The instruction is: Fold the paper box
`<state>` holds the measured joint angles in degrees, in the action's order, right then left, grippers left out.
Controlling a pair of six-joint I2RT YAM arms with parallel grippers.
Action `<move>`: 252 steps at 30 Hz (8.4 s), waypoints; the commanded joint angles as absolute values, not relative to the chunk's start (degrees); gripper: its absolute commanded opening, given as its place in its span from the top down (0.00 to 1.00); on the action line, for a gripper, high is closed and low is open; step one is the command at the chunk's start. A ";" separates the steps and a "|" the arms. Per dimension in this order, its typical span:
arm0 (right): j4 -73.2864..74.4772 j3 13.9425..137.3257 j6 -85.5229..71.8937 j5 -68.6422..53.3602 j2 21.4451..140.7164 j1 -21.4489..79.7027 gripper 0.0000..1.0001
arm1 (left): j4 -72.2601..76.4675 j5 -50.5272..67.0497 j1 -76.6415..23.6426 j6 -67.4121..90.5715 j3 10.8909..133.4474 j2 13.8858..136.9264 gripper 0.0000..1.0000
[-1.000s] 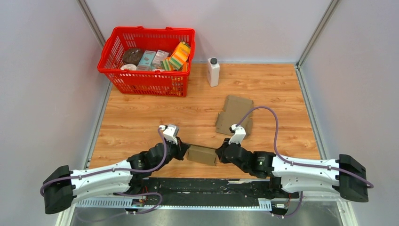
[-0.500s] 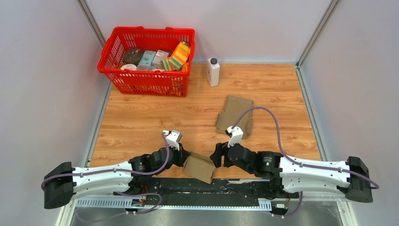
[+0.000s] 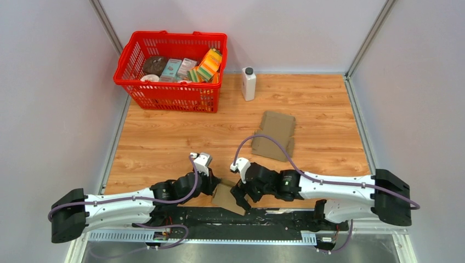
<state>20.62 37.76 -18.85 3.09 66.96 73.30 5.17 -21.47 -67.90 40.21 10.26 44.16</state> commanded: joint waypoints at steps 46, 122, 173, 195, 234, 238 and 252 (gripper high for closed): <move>17.94 47.56 -17.58 -6.39 77.35 67.16 0.31 | -36.82 -4.33 -55.63 54.93 19.69 24.36 0.48; 9.73 44.73 -39.63 -1.43 87.18 66.26 0.46 | 1.21 3.79 -50.17 69.78 8.88 43.50 0.54; 15.73 50.79 -40.79 -0.70 74.62 67.24 0.72 | 20.99 2.46 -54.84 68.29 17.66 69.59 0.48; 9.17 25.95 -53.35 -11.23 55.82 46.94 0.49 | -9.16 4.11 -49.92 41.24 26.69 53.03 0.63; -5.96 15.73 -56.16 -18.45 56.32 42.63 0.30 | -5.37 10.19 -45.00 29.27 37.62 88.42 0.87; -10.27 16.53 -57.74 -20.21 62.22 42.63 0.33 | -3.25 10.90 -43.51 30.67 35.25 88.16 0.87; -19.50 14.95 -61.34 -20.74 69.52 42.89 0.32 | -2.90 9.84 -41.05 30.50 31.82 87.98 0.88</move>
